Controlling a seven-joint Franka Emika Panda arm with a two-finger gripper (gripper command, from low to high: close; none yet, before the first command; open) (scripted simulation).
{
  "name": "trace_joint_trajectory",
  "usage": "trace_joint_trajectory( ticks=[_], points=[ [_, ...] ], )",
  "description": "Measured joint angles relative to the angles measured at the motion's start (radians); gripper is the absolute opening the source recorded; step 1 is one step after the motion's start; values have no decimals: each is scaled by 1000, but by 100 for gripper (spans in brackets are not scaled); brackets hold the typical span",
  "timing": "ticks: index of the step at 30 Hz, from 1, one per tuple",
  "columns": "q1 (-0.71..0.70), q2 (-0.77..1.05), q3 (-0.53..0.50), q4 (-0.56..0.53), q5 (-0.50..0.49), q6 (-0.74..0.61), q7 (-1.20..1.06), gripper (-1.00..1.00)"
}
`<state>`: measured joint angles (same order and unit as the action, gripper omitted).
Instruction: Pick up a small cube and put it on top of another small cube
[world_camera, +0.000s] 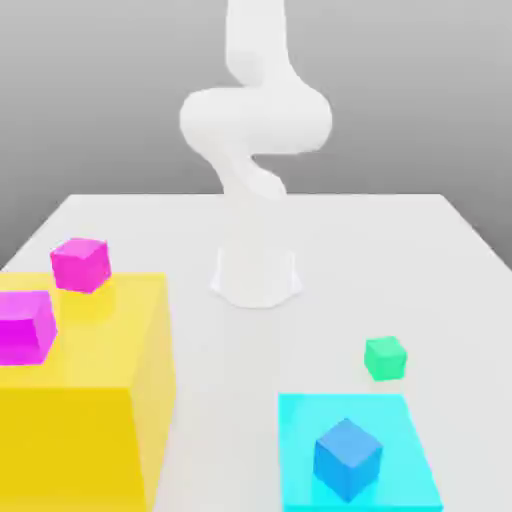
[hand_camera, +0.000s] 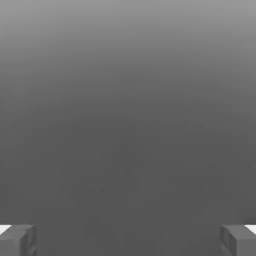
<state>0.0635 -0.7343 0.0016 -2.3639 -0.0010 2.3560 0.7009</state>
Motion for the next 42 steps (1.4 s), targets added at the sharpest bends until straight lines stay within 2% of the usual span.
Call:
trace_joint_trajectory(
  ticks=[21,25,30,31,38,42],
  points=[
    [548,619,47,-579,17,518,-937,0],
    [570,754,52,-598,-20,629,-969,0],
    [614,935,-1,-568,-62,777,-942,0],
    [620,966,-6,-562,-62,802,-942,-100],
    [620,972,-8,-561,-66,806,-939,-100],
    [604,851,14,-583,-47,707,-953,-100]
  ],
)
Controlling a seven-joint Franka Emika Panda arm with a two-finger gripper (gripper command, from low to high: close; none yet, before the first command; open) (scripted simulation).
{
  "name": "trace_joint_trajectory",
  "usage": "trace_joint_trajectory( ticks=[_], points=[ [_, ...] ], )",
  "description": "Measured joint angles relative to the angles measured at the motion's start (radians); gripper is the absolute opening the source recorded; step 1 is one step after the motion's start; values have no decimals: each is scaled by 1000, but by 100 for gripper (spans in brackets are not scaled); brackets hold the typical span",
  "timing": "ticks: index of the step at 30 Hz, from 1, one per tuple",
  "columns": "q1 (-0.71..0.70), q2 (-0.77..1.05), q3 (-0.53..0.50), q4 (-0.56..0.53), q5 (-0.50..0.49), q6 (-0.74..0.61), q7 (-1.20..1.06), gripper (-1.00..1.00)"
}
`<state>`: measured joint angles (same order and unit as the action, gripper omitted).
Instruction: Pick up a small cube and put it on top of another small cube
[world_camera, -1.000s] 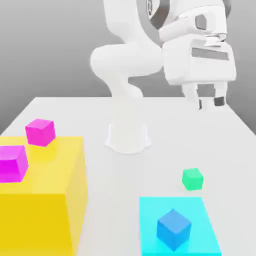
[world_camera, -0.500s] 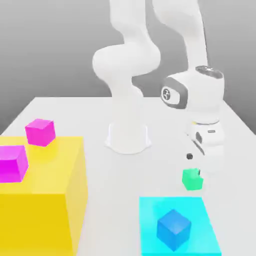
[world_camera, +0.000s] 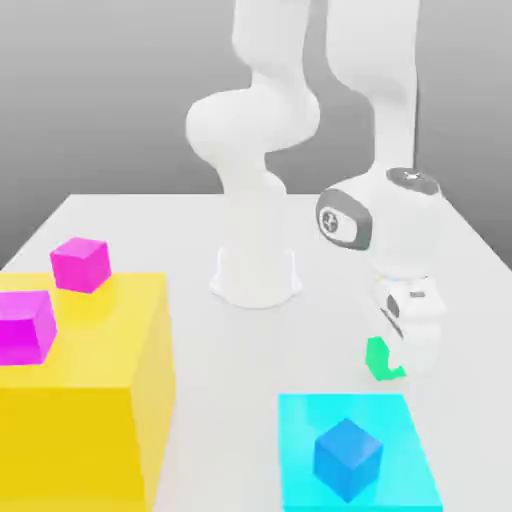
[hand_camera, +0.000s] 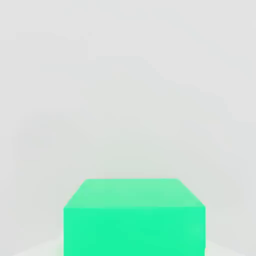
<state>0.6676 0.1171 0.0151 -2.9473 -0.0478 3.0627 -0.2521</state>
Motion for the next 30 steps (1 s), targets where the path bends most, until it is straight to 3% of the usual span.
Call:
trace_joint_trajectory(
  ticks=[4,8,26,30],
  points=[
    [4,-143,7,-26,43,-117,-31,-100],
    [-89,-256,-57,25,15,-274,6,-100],
    [-775,-667,-410,395,-178,-1034,253,-100],
    [-813,-627,-454,333,-196,-933,259,-100]
  ],
)
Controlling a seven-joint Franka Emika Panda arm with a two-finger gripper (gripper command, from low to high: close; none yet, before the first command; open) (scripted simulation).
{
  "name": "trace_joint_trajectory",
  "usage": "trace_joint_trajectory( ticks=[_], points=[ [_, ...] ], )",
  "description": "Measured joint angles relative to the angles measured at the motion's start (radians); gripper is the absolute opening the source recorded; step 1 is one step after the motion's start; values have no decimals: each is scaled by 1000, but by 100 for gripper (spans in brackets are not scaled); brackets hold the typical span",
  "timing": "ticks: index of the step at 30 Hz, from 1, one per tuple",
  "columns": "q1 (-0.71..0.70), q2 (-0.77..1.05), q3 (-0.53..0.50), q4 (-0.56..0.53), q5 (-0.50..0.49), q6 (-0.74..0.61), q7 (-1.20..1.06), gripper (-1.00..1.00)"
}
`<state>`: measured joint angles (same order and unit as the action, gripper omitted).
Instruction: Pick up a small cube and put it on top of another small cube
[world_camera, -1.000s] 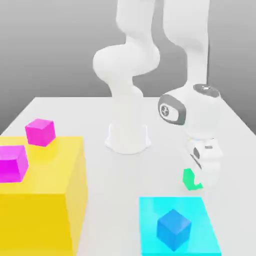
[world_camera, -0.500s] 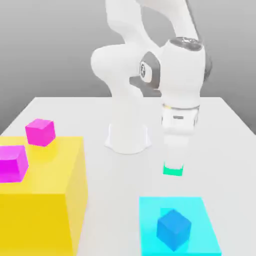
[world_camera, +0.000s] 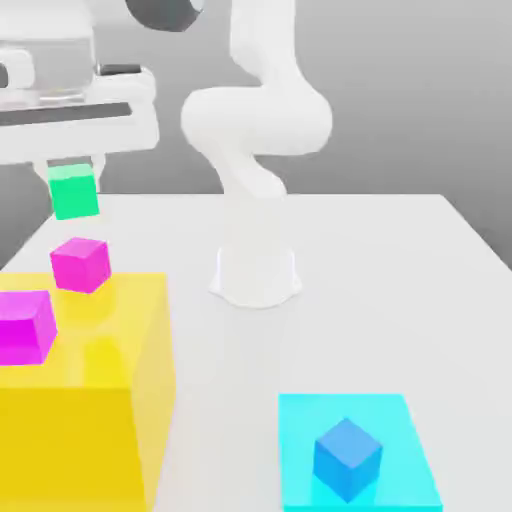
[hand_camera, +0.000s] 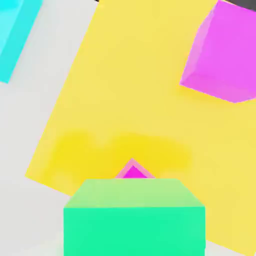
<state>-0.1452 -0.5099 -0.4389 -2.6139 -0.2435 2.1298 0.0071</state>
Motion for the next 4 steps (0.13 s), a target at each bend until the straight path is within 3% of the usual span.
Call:
trace_joint_trajectory(
  ticks=[1,4],
  points=[
    [-2,14,-7,-20,-2,33,-1,100],
    [-2,14,-7,-20,-2,33,-1,100]
  ],
)
